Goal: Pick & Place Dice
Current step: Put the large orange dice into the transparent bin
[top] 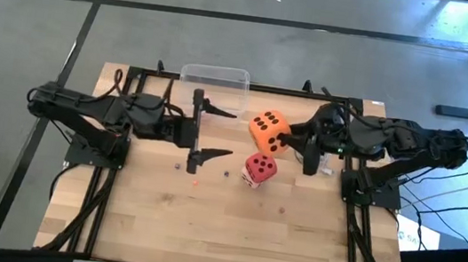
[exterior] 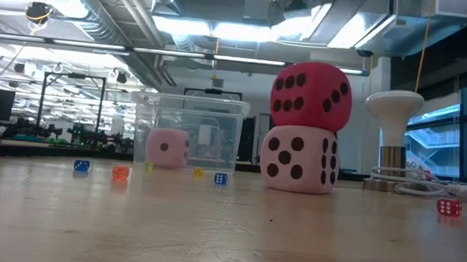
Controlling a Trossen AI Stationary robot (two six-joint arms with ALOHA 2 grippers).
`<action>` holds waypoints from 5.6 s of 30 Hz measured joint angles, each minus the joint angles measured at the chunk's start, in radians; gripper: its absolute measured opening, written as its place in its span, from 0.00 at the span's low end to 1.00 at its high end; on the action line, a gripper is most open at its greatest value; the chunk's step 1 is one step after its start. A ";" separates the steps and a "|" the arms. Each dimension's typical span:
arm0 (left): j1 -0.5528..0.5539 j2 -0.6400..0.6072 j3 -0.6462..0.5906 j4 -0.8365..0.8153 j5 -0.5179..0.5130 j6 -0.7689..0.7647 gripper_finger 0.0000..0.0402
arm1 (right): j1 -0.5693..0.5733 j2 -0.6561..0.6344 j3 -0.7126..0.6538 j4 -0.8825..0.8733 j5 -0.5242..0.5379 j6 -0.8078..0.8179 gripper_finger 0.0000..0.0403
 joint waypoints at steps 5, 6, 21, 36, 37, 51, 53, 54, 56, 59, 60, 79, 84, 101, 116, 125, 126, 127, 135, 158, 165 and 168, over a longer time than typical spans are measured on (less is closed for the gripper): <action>-0.001 0.058 0.053 -0.015 -0.082 0.069 0.99 | 0.016 0.001 0.000 0.002 0.000 0.005 0.32; -0.001 0.070 0.063 -0.016 -0.090 0.079 0.99 | 0.019 0.001 0.000 0.005 0.001 0.007 0.32; -0.001 0.199 0.198 -0.148 -0.015 0.082 0.99 | 0.020 0.051 0.000 0.097 -0.103 -0.043 0.31; -0.014 0.212 0.200 -0.167 -0.020 -0.120 0.45 | 0.020 0.079 0.000 0.185 -0.137 -0.068 0.29; -0.017 0.216 0.200 -0.171 -0.044 -0.138 0.44 | 0.020 0.082 0.000 0.197 -0.137 -0.072 0.29; -0.101 0.220 0.198 -0.202 -0.180 -0.166 0.43 | 0.020 0.128 0.000 0.259 -0.155 -0.084 0.24; -0.105 0.220 0.199 -0.201 -0.180 -0.170 0.43 | 0.020 0.128 0.000 0.261 -0.159 -0.055 0.25; -0.107 0.220 0.199 -0.201 -0.180 -0.173 0.43 | 0.020 0.128 0.000 0.260 -0.165 -0.046 0.29; -0.115 0.212 0.198 -0.206 -0.181 -0.172 0.43 | 0.020 0.129 0.000 0.259 -0.183 -0.044 0.43; -0.117 0.206 0.199 -0.215 -0.192 -0.172 0.41 | 0.020 0.130 0.000 0.258 -0.198 -0.031 0.68; -0.117 0.201 0.198 -0.221 -0.197 -0.171 0.41 | 0.020 0.130 -0.001 0.254 -0.202 -0.028 0.76; -0.130 0.052 0.196 -0.469 -0.363 -0.338 0.37 | 0.020 0.131 -0.001 0.243 0.147 0.165 0.75; -0.080 -0.015 0.196 -0.569 -0.435 -0.364 0.31 | 0.031 0.130 -0.001 0.236 0.186 0.227 0.75; 0.746 0.113 0.055 -0.551 0.108 -0.322 0.29 | 0.119 0.104 -0.001 0.127 0.241 0.110 0.75; 0.792 0.413 0.055 -0.531 0.231 -0.159 0.22 | 0.183 0.104 -0.001 0.104 0.261 0.103 0.75; 0.767 0.507 0.055 -0.564 0.219 -0.114 0.22 | 0.206 0.104 -0.001 0.104 0.274 0.099 0.75; 0.766 0.516 0.055 -0.570 0.219 -0.111 0.22 | 0.208 0.104 -0.001 0.104 0.274 0.099 0.75; 0.766 0.520 0.055 -0.577 0.219 -0.110 0.22 | 0.211 0.104 -0.001 0.104 0.274 0.098 0.75; 0.765 0.523 0.056 -0.575 0.241 -0.103 0.21 | 0.234 0.107 -0.001 0.097 0.274 0.098 0.75; 0.707 0.523 -0.010 -0.575 0.216 -0.064 0.20 | 0.235 0.114 0.000 0.093 0.267 0.065 0.75; 0.706 0.523 -0.010 -0.579 0.218 -0.103 0.34 | 0.235 0.114 0.000 0.093 0.267 0.065 0.75; 0.707 0.523 -0.010 -0.600 0.218 -0.140 0.51 | 0.235 0.114 0.000 0.093 0.267 0.065 0.75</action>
